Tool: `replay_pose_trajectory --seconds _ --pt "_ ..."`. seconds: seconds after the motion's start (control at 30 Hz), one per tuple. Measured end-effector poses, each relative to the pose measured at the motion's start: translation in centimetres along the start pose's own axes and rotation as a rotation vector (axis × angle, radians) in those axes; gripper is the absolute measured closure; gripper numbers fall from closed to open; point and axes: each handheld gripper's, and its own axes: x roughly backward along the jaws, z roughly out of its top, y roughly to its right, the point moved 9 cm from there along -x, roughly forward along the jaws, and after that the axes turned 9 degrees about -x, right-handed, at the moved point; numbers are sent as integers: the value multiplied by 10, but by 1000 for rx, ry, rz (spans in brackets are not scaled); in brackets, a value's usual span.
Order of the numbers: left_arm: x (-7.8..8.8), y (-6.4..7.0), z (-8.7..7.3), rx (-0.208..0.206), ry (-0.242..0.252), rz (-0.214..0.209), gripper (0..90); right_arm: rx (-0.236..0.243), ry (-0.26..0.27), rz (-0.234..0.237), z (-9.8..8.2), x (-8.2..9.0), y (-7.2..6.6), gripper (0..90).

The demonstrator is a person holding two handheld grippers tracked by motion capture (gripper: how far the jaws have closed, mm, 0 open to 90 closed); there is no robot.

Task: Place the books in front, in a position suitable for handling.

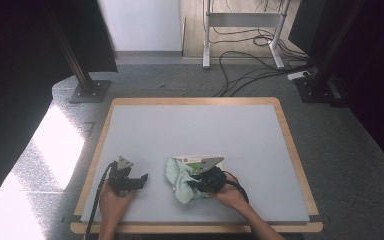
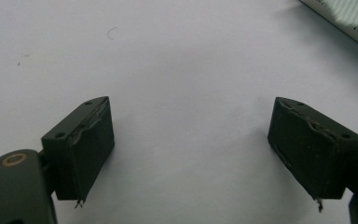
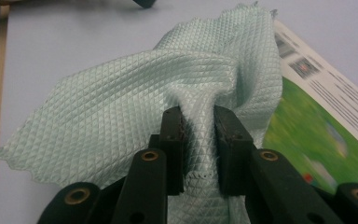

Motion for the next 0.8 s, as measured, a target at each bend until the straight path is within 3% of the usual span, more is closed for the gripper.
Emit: replay_pose_trajectory --seconds 0.53,0.67,0.8 --pt "0 0 0 0 1 0 144 55 -7 69 18 -28 -32 733" --pt "0 0 0 -1 1 0 145 39 9 92 18 -23 -34 735" --pt "0 0 0 0 1 1 145 30 44 80 21 -8 -29 737"
